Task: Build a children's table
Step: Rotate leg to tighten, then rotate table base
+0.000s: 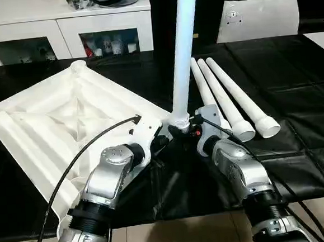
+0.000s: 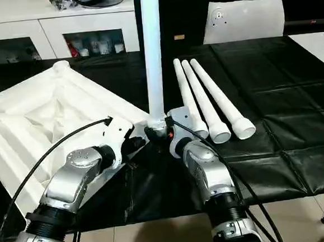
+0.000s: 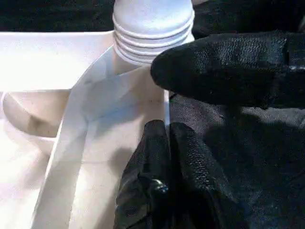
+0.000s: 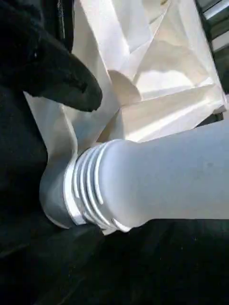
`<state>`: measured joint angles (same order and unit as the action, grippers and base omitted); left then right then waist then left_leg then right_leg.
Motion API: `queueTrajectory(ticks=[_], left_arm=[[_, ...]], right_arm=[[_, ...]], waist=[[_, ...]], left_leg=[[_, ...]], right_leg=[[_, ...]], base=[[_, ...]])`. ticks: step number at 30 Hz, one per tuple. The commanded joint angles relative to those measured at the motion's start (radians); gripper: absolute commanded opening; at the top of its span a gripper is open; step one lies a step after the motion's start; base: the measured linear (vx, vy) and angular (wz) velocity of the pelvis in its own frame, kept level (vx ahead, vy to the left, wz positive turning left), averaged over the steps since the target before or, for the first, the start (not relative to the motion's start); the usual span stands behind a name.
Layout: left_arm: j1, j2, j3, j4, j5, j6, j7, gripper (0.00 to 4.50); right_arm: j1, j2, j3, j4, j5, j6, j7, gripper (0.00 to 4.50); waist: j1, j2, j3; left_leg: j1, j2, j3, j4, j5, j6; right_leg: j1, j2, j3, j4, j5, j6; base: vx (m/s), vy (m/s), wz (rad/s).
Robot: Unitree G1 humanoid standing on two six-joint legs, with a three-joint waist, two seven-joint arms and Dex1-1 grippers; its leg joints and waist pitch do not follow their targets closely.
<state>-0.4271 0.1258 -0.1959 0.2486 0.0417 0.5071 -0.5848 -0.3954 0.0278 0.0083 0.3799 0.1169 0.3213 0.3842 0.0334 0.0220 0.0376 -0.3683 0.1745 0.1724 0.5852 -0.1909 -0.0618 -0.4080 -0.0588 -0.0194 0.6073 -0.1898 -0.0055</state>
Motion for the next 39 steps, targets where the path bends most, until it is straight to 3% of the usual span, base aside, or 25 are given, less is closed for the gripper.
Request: queueTrajectory(ticks=[1, 2, 4, 7, 8, 14, 18, 20, 23, 25, 26, 27, 28, 29, 30, 32, 36, 38, 39], left_arm=[[-0.013, -0.008, 0.010, -0.026, -0.043, -0.049, -0.035, 0.00], [-0.007, -0.007, 0.015, -0.035, -0.050, -0.062, -0.042, 0.00], [0.001, -0.010, 0.029, -0.046, -0.066, -0.077, -0.046, 0.43], [0.020, -0.008, 0.062, -0.071, -0.099, -0.099, -0.047, 0.64], [0.028, -0.008, 0.089, -0.084, -0.126, -0.092, -0.049, 0.75], [0.052, 0.052, 0.151, -0.130, -0.163, -0.059, -0.074, 0.83], [0.065, 0.184, 0.251, -0.144, -0.104, -0.041, 0.018, 0.83], [0.067, 0.206, 0.269, -0.153, -0.093, -0.038, 0.038, 0.83], [0.113, 0.333, 0.400, -0.254, -0.039, 0.033, 0.114, 0.83], [0.130, 0.362, 0.419, -0.272, -0.025, 0.054, 0.120, 0.56], [0.179, 0.422, 0.449, -0.312, 0.000, 0.102, 0.122, 0.48], [0.194, 0.440, 0.452, -0.320, 0.010, 0.111, 0.117, 0.45], [0.224, 0.474, 0.457, -0.333, 0.032, 0.127, 0.115, 0.36], [0.254, 0.508, 0.458, -0.341, 0.058, 0.145, 0.116, 0.22], [0.271, 0.525, 0.458, -0.342, 0.075, 0.159, 0.121, 0.10], [0.292, 0.545, 0.450, -0.342, 0.091, 0.178, 0.124, 0.01], [0.341, 0.597, 0.395, -0.340, 0.133, 0.217, 0.127, 0.01], [0.355, 0.603, 0.383, -0.365, 0.128, 0.251, 0.122, 0.01], [0.355, 0.603, 0.383, -0.365, 0.128, 0.251, 0.122, 0.01]], right_arm=[[0.040, -0.003, 0.004, -0.034, 0.021, 0.040, 0.020, 4.46], [0.051, -0.008, -0.006, -0.061, 0.024, 0.044, 0.013, 4.46], [0.065, -0.012, -0.019, -0.097, 0.031, 0.048, 0.005, 4.50], [0.094, -0.024, -0.029, -0.177, 0.052, 0.066, 0.013, 4.50], [0.108, -0.032, -0.024, -0.205, 0.061, 0.077, 0.024, 4.50], [0.153, -0.066, 0.006, -0.285, 0.058, 0.094, 0.052, 4.50], [0.172, -0.069, 0.024, -0.331, 0.085, 0.107, 0.077, 4.50], [0.174, -0.072, 0.035, -0.334, 0.085, 0.108, 0.084, 4.50], [0.160, -0.104, 0.132, -0.293, 0.011, 0.120, 0.108, 4.50], [0.153, -0.106, 0.142, -0.283, 0.000, 0.146, 0.100, 4.50], [0.141, -0.114, 0.165, -0.263, -0.011, 0.183, 0.105, 4.50], [0.137, -0.116, 0.171, -0.256, -0.016, 0.184, 0.106, 4.50], [0.129, -0.119, 0.181, -0.241, -0.026, 0.185, 0.106, 4.50], [0.119, -0.122, 0.191, -0.222, -0.040, 0.183, 0.103, 4.50], [0.112, -0.125, 0.197, -0.208, -0.051, 0.180, 0.099, 4.50], [0.106, -0.130, 0.206, -0.196, -0.053, 0.184, 0.100, 4.50], [0.084, -0.128, 0.226, -0.160, -0.064, 0.174, 0.100, 4.50], [0.070, -0.124, 0.233, -0.144, -0.069, 0.161, 0.100, 4.50], [0.070, -0.124, 0.233, -0.144, -0.069, 0.161, 0.100, 4.50]], waist=[[0.004, -0.006, -0.046], [0.005, -0.006, -0.049], [0.006, -0.009, -0.049], [0.011, -0.004, -0.054], [0.010, -0.008, -0.053], [0.010, -0.012, -0.046], [0.002, -0.012, -0.045], [0.001, -0.006, -0.046], [0.005, -0.005, -0.046], [0.000, -0.005, -0.044], [0.004, -0.008, -0.044], [0.002, -0.007, -0.042], [0.003, -0.005, -0.043], [0.002, -0.012, -0.041], [0.004, -0.010, -0.039], [0.012, -0.003, -0.036], [0.023, -0.005, -0.035], [0.020, -0.007, -0.035], [0.021, -0.007, -0.037]], left_leg=[[0.003, 0.042, -0.016, -0.076, -0.246, 0.016], [0.003, 0.042, -0.015, -0.075, -0.231, 0.019], [0.001, 0.041, -0.014, -0.073, -0.211, 0.025], [0.001, 0.044, -0.013, -0.069, -0.168, 0.036], [-0.001, 0.042, -0.013, -0.068, -0.162, 0.040], [-0.002, 0.041, -0.012, -0.072, -0.197, 0.033], [-0.003, 0.041, -0.016, -0.075, -0.207, 0.024], [0.005, 0.042, -0.015, -0.072, -0.207, 0.018], [0.004, 0.045, -0.017, -0.073, -0.198, 0.005], [0.001, 0.041, -0.017, -0.074, -0.194, 0.001], [0.007, 0.042, -0.017, -0.072, -0.195, -0.001], [0.001, 0.041, -0.017, -0.074, -0.185, 0.001], [0.007, 0.043, -0.016, -0.073, -0.194, -0.001], [0.006, 0.043, -0.015, -0.073, -0.209, -0.002], [0.005, 0.041, -0.016, -0.076, -0.218, -0.002], [0.018, 0.045, -0.015, -0.077, -0.265, -0.016], [0.018, 0.046, -0.020, -0.082, -0.303, -0.032], [0.013, 0.044, -0.022, -0.083, -0.304, -0.035], [0.016, 0.045, -0.020, -0.082, -0.303, -0.036]], right_leg=[[0.041, -0.063, 0.035, -0.090, -0.273, -0.149], [0.043, -0.063, 0.035, -0.087, -0.245, -0.155], [0.045, -0.063, 0.035, -0.085, -0.214, -0.162], [0.048, -0.064, 0.035, -0.078, -0.135, -0.186], [0.049, -0.062, 0.033, -0.074, -0.117, -0.192], [0.047, -0.064, 0.033, -0.081, -0.213, -0.164], [0.044, -0.060, 0.032, -0.080, -0.232, -0.142], [0.038, -0.058, 0.032, -0.079, -0.208, -0.150], [0.042, -0.058, 0.031, -0.069, -0.165, -0.173], [0.042, -0.056, 0.030, -0.068, -0.153, -0.177], [0.040, -0.056, 0.031, -0.067, -0.147, -0.185], [0.043, -0.057, 0.032, -0.065, -0.143, -0.185], [0.038, -0.057, 0.032, -0.067, -0.150, -0.185], [0.038, -0.057, 0.032, -0.067, -0.175, -0.184], [0.037, -0.057, 0.033, -0.068, -0.196, -0.179], [0.025, -0.058, 0.036, -0.077, -0.251, -0.169], [0.023, -0.059, 0.037, -0.076, -0.257, -0.154], [0.028, -0.060, 0.037, -0.072, -0.258, -0.154], [0.026, -0.060, 0.038, -0.073, -0.254, -0.156]], base=[[0.000, 0.000, 0.00], [0.000, 0.000, 0.00], [0.000, 0.000, 0.00], [0.000, 0.000, 0.00], [0.000, 0.000, 0.00], [0.000, 0.000, 0.00], [0.000, 0.000, 0.00], [0.000, 0.000, 0.00], [0.000, 0.000, 0.00], [0.000, 0.000, 0.00], [0.000, 0.000, 0.00], [0.000, 0.000, 0.00], [0.000, 0.000, 0.00], [0.000, 0.000, 0.00], [0.000, 0.000, 0.00], [0.000, 0.000, 0.00], [0.000, 0.000, 0.00], [0.000, 0.000, 0.00], [0.000, 0.000, 0.00]])
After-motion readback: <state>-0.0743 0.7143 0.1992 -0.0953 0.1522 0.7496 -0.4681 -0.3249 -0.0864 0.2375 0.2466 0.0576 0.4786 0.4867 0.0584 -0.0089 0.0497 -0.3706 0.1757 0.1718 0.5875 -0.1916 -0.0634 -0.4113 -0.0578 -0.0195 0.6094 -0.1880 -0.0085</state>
